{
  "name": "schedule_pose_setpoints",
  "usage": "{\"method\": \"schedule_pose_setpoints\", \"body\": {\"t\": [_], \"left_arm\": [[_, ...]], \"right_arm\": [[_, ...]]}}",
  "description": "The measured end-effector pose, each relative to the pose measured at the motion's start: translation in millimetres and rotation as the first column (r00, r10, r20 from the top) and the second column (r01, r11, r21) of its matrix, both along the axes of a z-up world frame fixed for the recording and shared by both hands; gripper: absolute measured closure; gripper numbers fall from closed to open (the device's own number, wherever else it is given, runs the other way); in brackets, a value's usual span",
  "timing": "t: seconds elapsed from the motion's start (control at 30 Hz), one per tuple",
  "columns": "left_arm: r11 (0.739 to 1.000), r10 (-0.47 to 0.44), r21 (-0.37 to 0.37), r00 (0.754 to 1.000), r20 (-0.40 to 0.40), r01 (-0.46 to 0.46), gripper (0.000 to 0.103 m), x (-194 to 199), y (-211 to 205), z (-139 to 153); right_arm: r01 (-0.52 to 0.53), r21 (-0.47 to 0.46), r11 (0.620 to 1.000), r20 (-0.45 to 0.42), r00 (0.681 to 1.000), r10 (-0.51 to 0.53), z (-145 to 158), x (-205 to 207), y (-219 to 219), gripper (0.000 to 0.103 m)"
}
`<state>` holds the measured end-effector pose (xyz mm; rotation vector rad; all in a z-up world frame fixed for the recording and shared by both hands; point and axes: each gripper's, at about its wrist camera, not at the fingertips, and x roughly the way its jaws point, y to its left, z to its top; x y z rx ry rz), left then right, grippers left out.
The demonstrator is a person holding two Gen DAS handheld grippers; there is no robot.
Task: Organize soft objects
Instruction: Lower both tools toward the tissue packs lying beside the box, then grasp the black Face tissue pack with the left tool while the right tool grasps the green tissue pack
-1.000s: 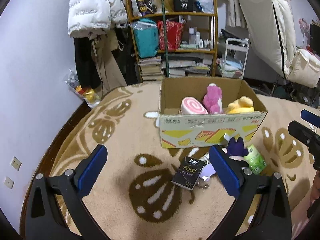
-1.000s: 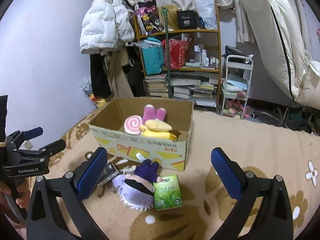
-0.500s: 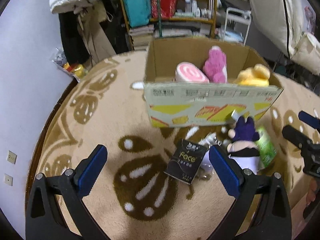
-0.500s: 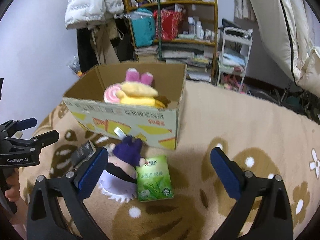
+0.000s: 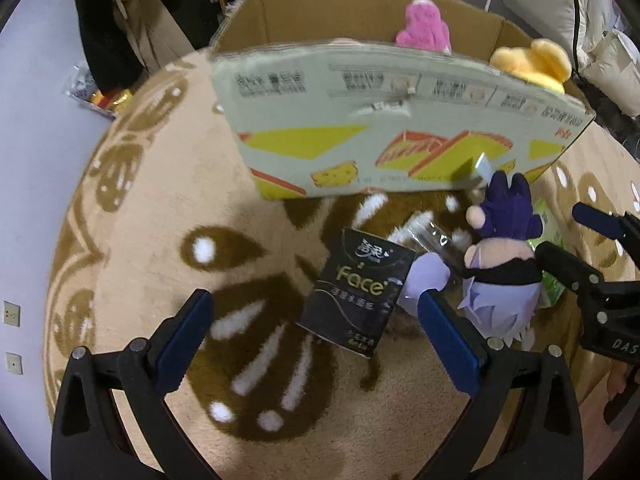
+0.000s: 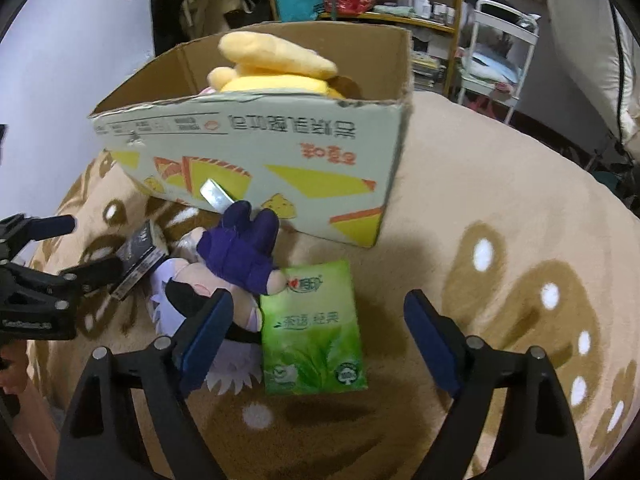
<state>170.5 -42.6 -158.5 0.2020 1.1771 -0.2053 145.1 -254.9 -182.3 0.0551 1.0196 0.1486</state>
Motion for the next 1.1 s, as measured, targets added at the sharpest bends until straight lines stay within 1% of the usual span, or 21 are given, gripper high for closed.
{"method": "schedule_pose_setpoints", "body": {"t": [0.1, 0.17, 0.2, 0.23, 0.33, 0.5, 0.67, 0.7, 0.77, 0.9, 0.97, 1.0, 1.07, 1.1], "left_arm": [[1.000, -0.006, 0.001, 1.000, -0.031, 0.006, 0.003, 2.0, -1.6, -9.0], [1.000, -0.008, -0.006, 0.999, -0.050, 0.007, 0.003, 3.2, -2.2, -14.0], [1.000, -0.008, -0.006, 0.998, -0.056, 0.008, 0.003, 3.6, -2.3, -16.4], [1.000, -0.009, -0.004, 0.998, -0.060, 0.009, 0.003, 3.8, -2.4, -18.1], [1.000, -0.006, 0.002, 0.998, -0.065, 0.006, 0.003, 5.2, -2.3, -22.7], [1.000, 0.005, -0.003, 0.996, -0.090, -0.005, 0.003, 7.1, -3.2, -29.0], [1.000, 0.017, -0.021, 0.997, -0.079, -0.018, 0.004, 11.4, 0.8, -30.6], [1.000, 0.017, -0.024, 0.997, -0.077, -0.018, 0.005, 11.2, 1.4, -30.5], [0.999, 0.012, -0.038, 0.997, -0.075, -0.015, 0.011, 10.9, 2.9, -30.3], [0.999, 0.011, -0.051, 0.998, -0.058, -0.014, 0.016, 10.8, 4.1, -27.8], [0.998, 0.006, -0.060, 0.999, -0.050, -0.009, 0.024, 10.4, 3.2, -26.0], [0.998, 0.004, -0.069, 0.999, -0.051, -0.007, 0.026, 9.5, 2.9, -25.3], [0.995, 0.001, -0.096, 0.998, -0.062, -0.006, 0.033, 9.8, 4.0, -25.6], [0.994, 0.001, -0.107, 0.998, -0.068, -0.008, 0.035, 9.6, 3.2, -26.0]], "right_arm": [[0.009, 0.003, 1.000, -0.011, 1.000, -0.009, -1.0, 0.3, -3.2, 0.012], [0.025, 0.010, 1.000, -0.029, 0.999, -0.024, -2.4, -1.0, -8.3, 0.017], [0.029, 0.005, 1.000, -0.044, 0.999, -0.029, -4.2, -1.4, -10.1, 0.023], [0.030, 0.004, 1.000, -0.066, 0.997, -0.030, -7.7, -1.2, -12.8, 0.025], [0.036, 0.047, 0.998, -0.089, 0.995, -0.032, -11.5, -1.9, -18.1, 0.026], [0.031, 0.060, 0.998, -0.094, 0.995, -0.026, -12.1, -0.1, -19.1, 0.026], [0.046, 0.051, 0.998, -0.123, 0.992, -0.039, -18.0, 2.2, -17.6, 0.026], [0.049, 0.042, 0.998, -0.127, 0.991, -0.044, -19.9, 2.7, -17.2, 0.026], [0.053, 0.027, 0.998, -0.132, 0.990, -0.049, -22.2, 3.3, -17.4, 0.027], [0.051, 0.018, 0.999, -0.130, 0.990, -0.049, -22.9, 4.2, -16.8, 0.027], [0.052, 0.005, 0.999, -0.128, 0.990, -0.051, -22.7, 4.0, -15.7, 0.027], [0.054, -0.002, 0.999, -0.128, 0.990, -0.054, -22.6, 3.2, -14.5, 0.027], [0.056, -0.020, 0.998, -0.138, 0.989, -0.059, -24.6, 3.8, -13.1, 0.031], [0.055, -0.025, 0.998, -0.144, 0.988, -0.058, -26.5, 4.2, -12.8, 0.037]]}}
